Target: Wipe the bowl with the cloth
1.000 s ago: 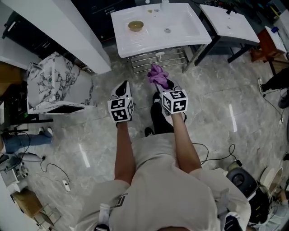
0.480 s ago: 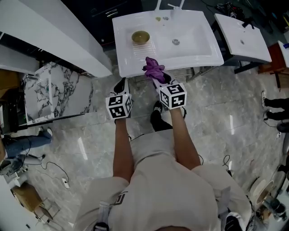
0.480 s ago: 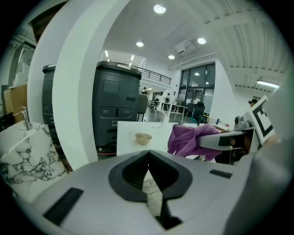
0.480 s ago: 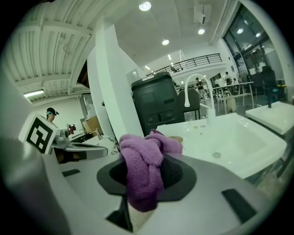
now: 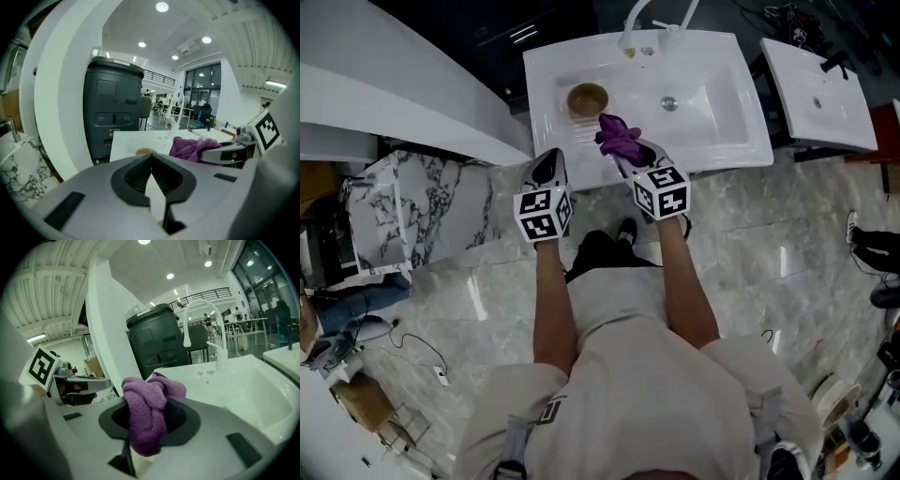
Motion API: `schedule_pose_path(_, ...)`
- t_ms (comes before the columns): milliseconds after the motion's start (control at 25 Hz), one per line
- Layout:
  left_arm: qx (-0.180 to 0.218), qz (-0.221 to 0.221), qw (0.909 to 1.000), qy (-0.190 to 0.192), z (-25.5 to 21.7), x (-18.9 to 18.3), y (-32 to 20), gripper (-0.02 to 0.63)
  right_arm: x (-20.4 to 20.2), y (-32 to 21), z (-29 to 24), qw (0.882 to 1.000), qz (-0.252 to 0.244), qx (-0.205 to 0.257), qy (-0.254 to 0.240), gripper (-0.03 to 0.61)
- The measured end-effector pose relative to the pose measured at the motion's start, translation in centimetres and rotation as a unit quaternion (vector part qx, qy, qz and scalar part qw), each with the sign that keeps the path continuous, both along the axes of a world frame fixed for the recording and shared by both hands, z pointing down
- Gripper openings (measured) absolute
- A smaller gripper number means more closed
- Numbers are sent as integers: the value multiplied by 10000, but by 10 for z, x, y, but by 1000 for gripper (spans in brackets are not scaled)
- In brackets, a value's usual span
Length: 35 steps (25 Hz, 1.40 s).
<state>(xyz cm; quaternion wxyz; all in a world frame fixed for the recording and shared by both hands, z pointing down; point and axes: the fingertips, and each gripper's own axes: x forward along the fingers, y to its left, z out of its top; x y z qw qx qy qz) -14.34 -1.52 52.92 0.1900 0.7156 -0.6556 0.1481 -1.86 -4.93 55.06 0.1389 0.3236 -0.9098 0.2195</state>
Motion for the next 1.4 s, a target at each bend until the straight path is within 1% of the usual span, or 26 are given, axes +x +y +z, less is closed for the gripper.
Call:
schedule_pose_path(160,-120,53,9999,-19,4,0,-16,8,3,-17,-1,9999,47,-60,-79,114)
schedule_pose_path(320,-192,-11,9995,257,9,-5,-30,6,-1,-27,1,9998,-129,-97,-81,114)
schedule_pose_path(480,-307,14,9993,220,13,-14,-52,6,-7,-45,-6,9997,-171,-45,-138,114)
schedule_pose_path(560,-315,14,9992,263,12,-18,-64,6,-9,-56,-8,9998,-159,-19,-131,114)
schedule_pose_path(640,-390,71,9984,410,14,-20,-74,6,-12,-66,-8,9998,-152,-15,-86,114)
schedule_pose_path(720,-529,141,9964,650,21,-22,-83,6,-15,-77,-7,9999,-135,-31,-48,114)
schedule_pose_path(840,-844,231,9925,858,38,-27,-95,6,-21,-92,-6,9999,-125,-72,-30,114)
schedule_pose_path(920,-1170,280,9886,908,55,-32,-101,6,-24,-102,-5,9999,-86,-92,-75,114)
schedule_pose_path(1000,-1481,293,9831,1039,73,-36,-108,6,-26,-113,-4,9999,-45,-107,-72,114)
schedule_pose_path(1160,-1762,257,9729,1476,99,-45,-130,8,-32,-124,6,9998,-79,-164,70,114)
schedule_pose_path(1280,-1933,323,9642,1785,116,-43,-150,9,-36,-130,15,9996,-141,-160,186,114)
schedule_pose_path(1400,-2111,420,9575,1923,128,-43,-164,21,-41,-134,23,9991,-209,-170,313,114)
